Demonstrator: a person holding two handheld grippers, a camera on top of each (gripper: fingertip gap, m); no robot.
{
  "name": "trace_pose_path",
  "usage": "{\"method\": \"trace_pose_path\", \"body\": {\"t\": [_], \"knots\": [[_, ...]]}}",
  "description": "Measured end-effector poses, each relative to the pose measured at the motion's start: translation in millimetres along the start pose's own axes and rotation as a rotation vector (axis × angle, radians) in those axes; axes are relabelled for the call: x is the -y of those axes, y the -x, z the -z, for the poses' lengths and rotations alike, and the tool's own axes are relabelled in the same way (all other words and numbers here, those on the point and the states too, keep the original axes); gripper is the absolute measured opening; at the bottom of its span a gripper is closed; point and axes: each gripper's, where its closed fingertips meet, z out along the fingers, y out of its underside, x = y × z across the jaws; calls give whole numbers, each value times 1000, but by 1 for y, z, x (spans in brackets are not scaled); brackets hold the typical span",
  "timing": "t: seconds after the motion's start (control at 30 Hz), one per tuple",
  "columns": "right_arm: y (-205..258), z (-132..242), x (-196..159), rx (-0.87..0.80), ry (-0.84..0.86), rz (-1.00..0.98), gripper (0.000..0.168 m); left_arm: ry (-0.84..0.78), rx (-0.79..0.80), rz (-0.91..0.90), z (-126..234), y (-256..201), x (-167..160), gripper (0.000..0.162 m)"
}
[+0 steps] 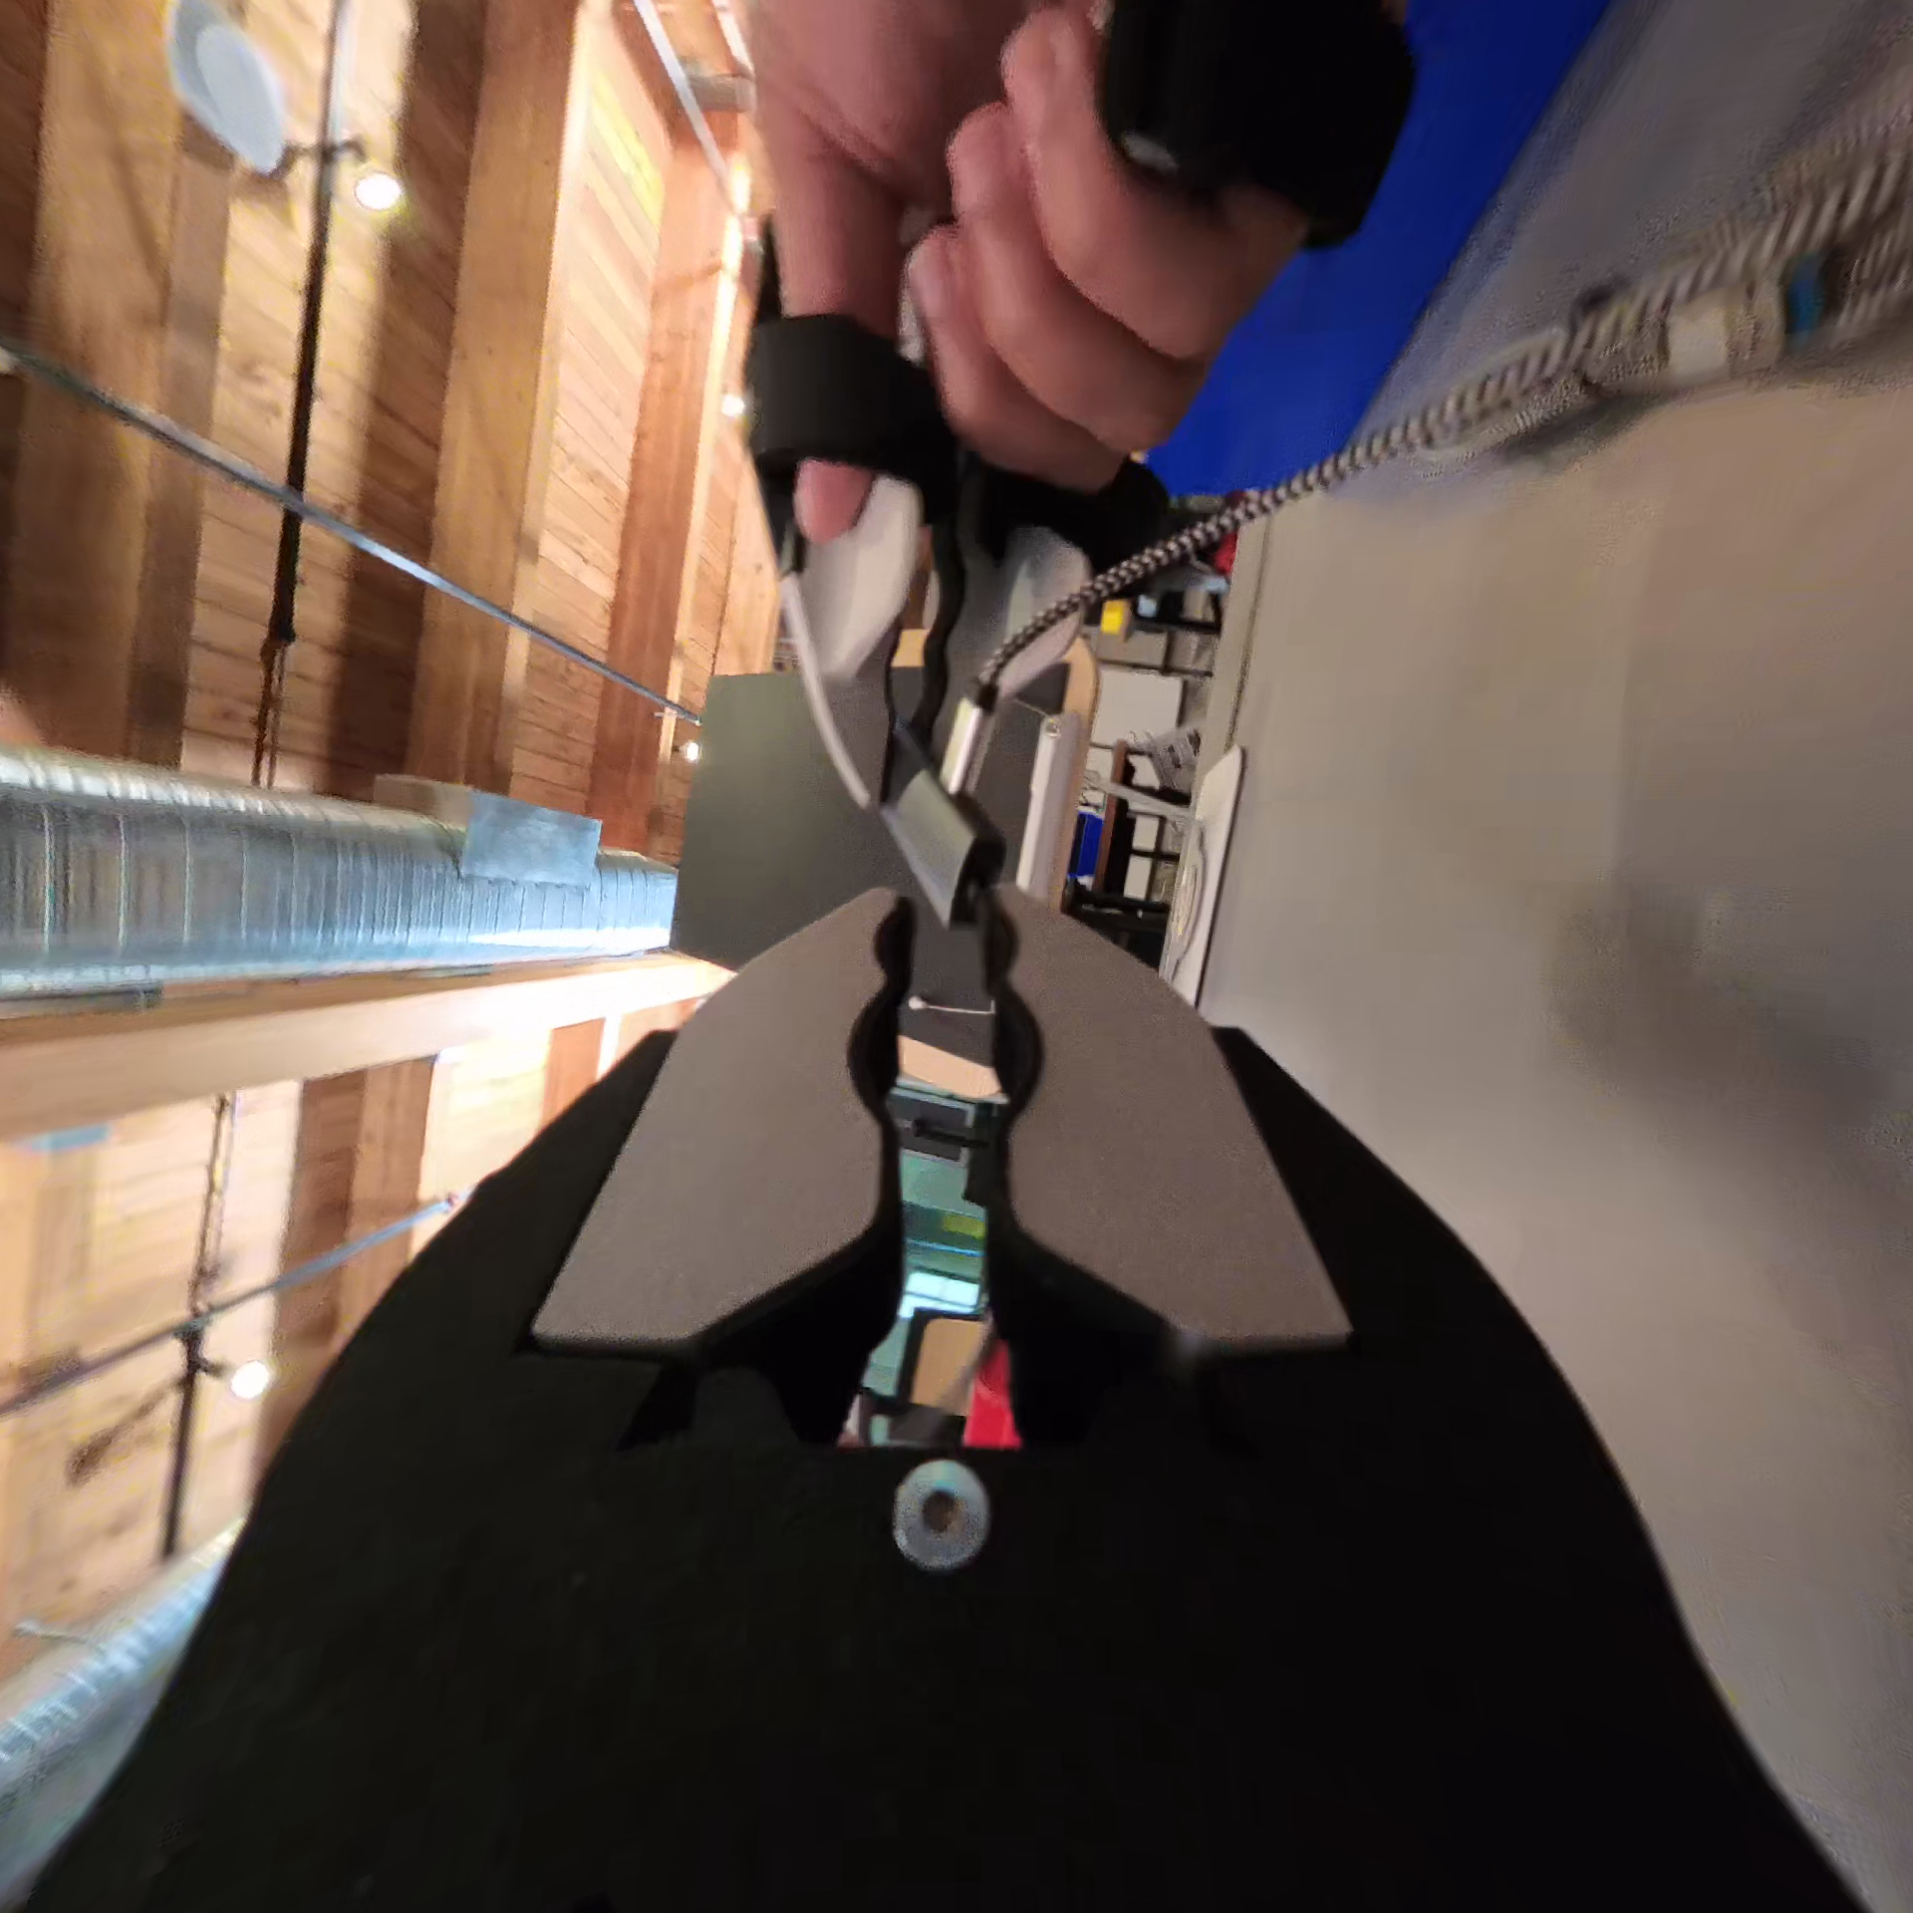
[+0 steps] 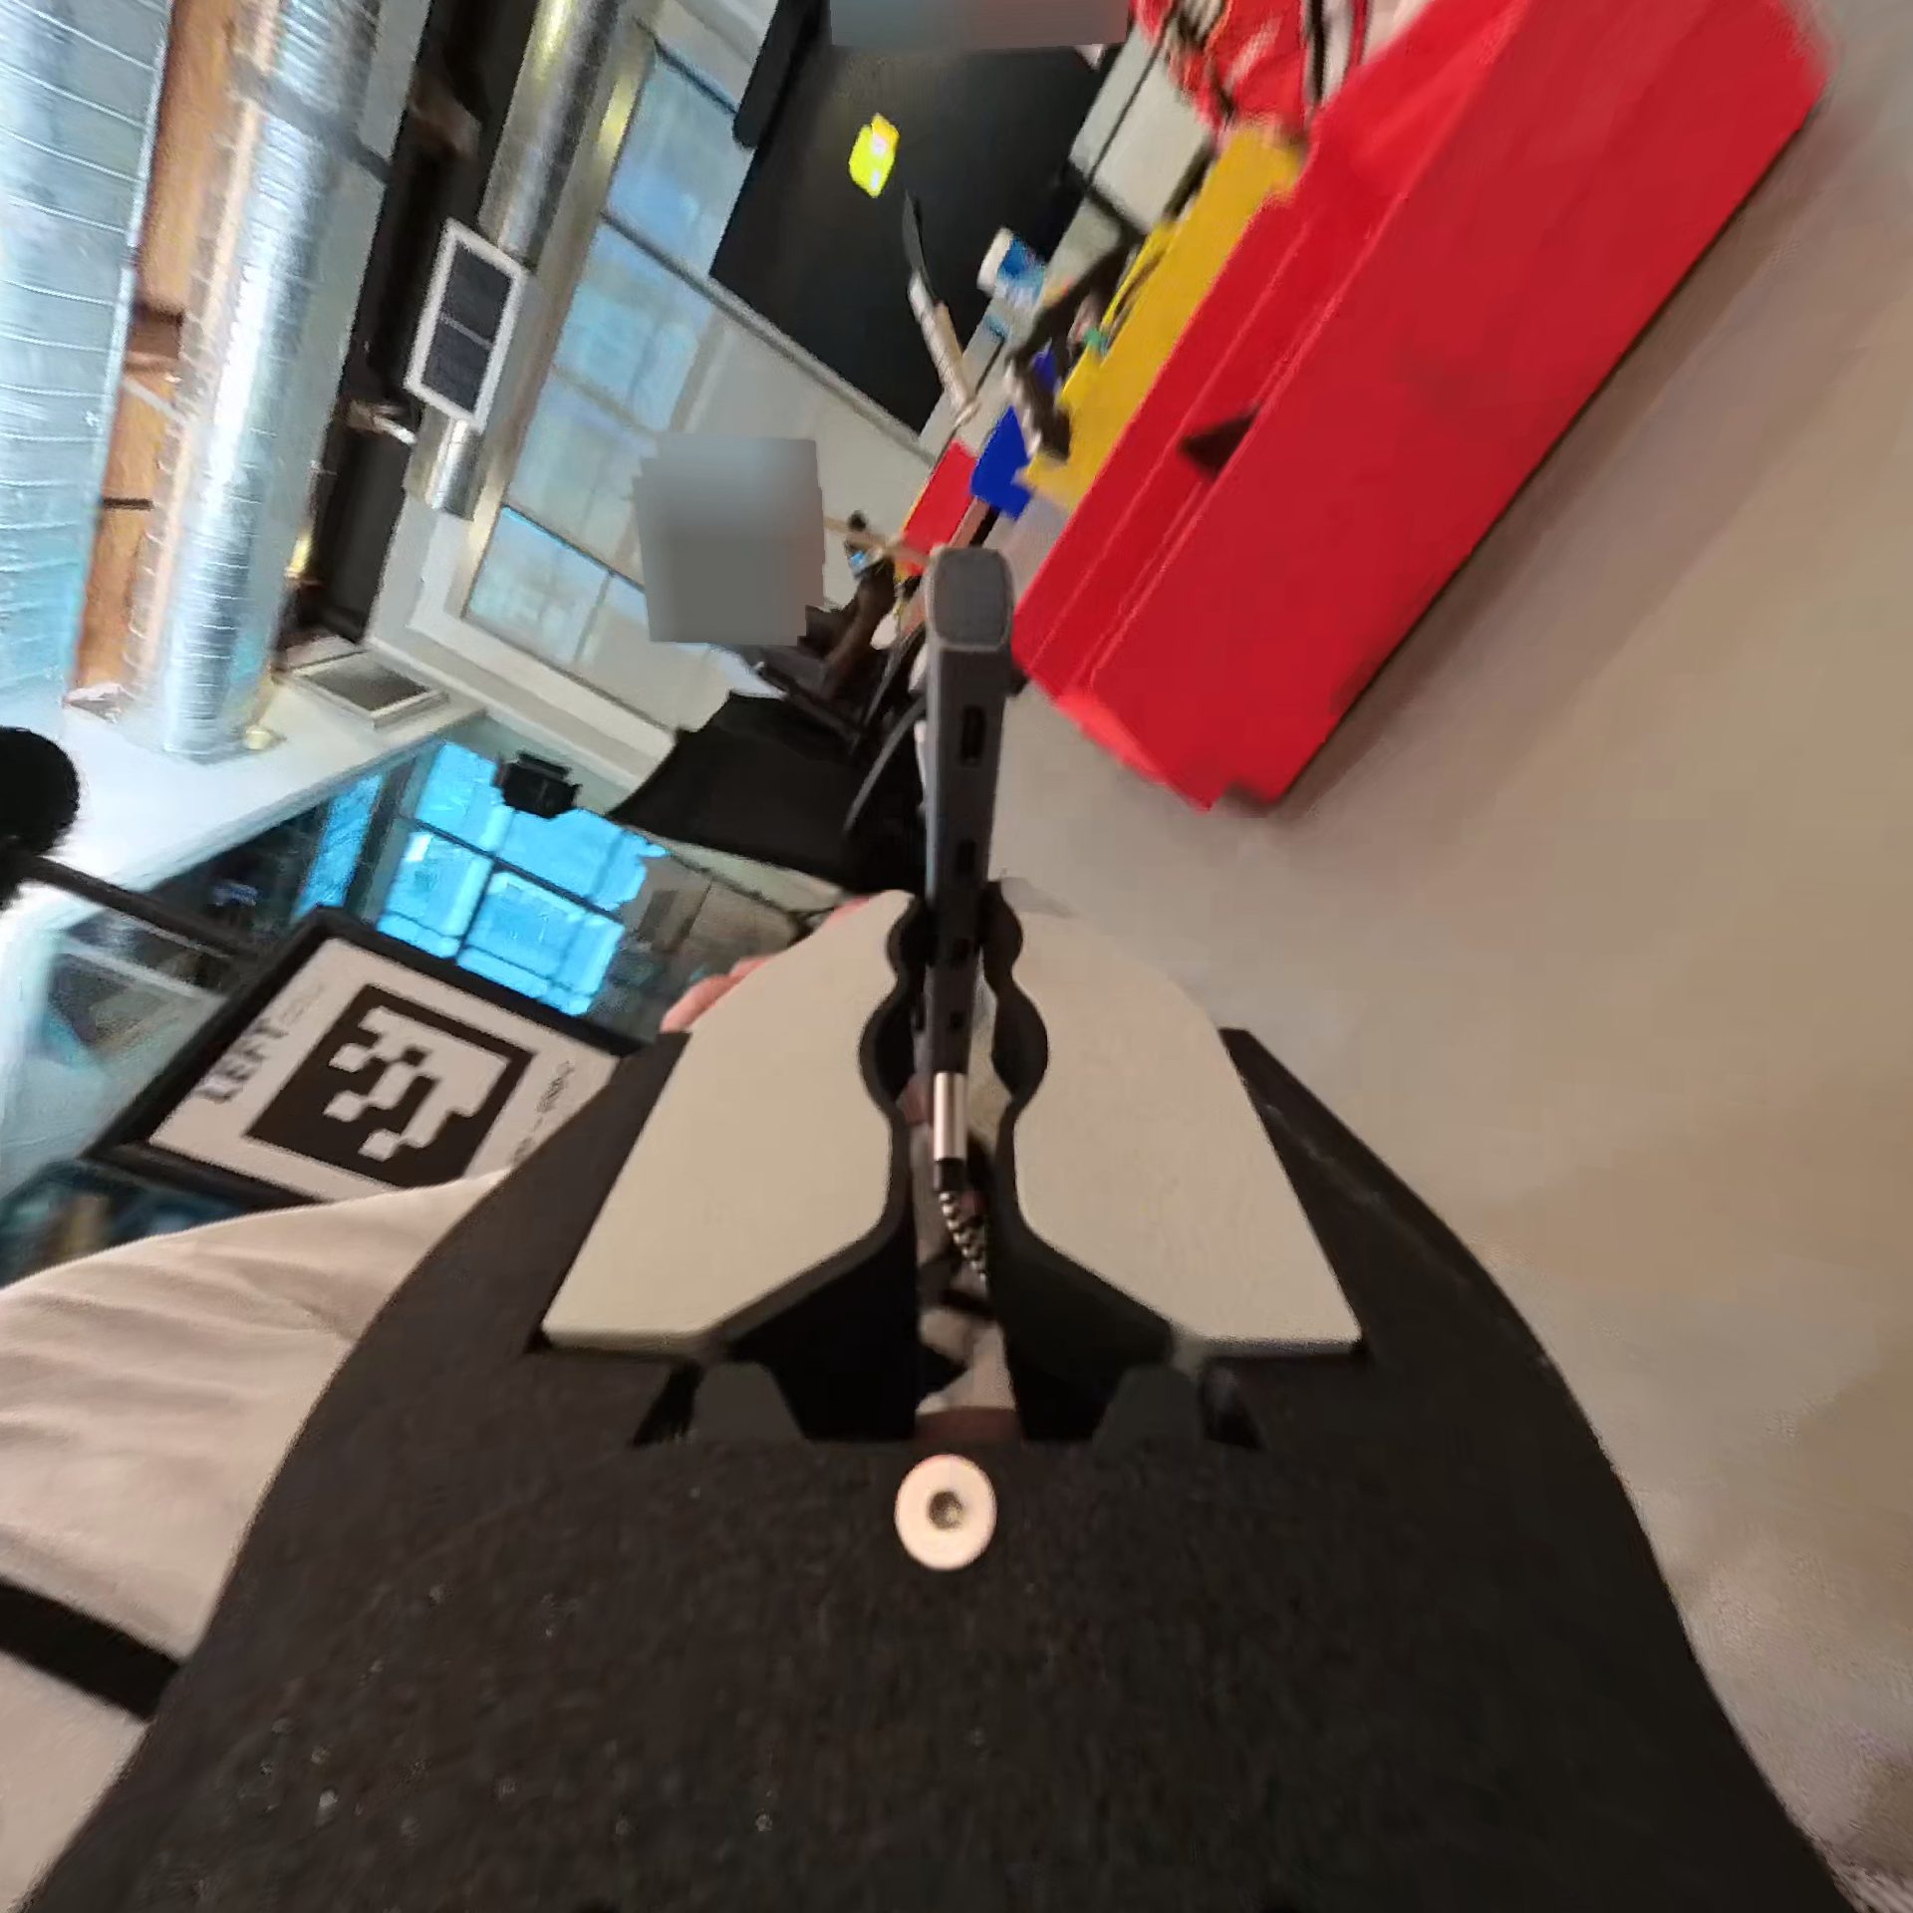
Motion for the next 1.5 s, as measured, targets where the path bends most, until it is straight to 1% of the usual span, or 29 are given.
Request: {"method": "trace_pose_path", "body": {"t": [0.03,0.1,0.23,0.33,0.4,0.53,0.6,0.67,0.77,0.83,0.93,1.0,1.13,1.2,1.27,1.33,1.4,1.5], "knots": [[2,8,19,-19,-26,56,9,-10,20,57,2,7,1,7],[18,23,55,-30,-40,179,10,3,19,148,5,14,-3,7],[69,54,134,-74,-110,471,10,56,-70,264,6,2,-18,5],[100,79,192,-146,-159,632,10,115,-164,356,5,-14,-31,4],[113,95,228,-187,-187,696,10,181,-254,468,5,-29,-40,4],[124,131,297,-287,-246,739,10,253,-431,805,8,-50,-44,1],[123,148,321,-338,-266,738,10,264,-482,973,9,-50,-44,1],[121,163,337,-384,-272,746,10,258,-501,1132,9,-44,-43,1],[112,185,352,-454,-282,754,10,260,-514,1309,10,-37,-47,10],[104,200,357,-486,-300,756,10,270,-498,1355,11,-35,-54,11],[105,219,361,-472,-334,752,9,295,-473,1369,11,-35,-64,13],[114,232,368,-438,-385,746,9,309,-475,1384,11,-38,-67,13],[136,244,384,-394,-440,772,10,321,-499,1390,8,-46,-65,13],[137,248,386,-379,-467,781,10,328,-512,1374,8,-50,-64,13],[117,254,381,-412,-473,788,10,324,-520,1358,9,-51,-63,13],[81,265,368,-468,-460,800,10,328,-513,1337,12,-51,-65,13],[32,280,345,-518,-422,782,10,350,-505,1324,17,-50,-69,13],[-38,310,300,-583,-328,682,10,371,-500,1353,28,-49,-74,12]]}}
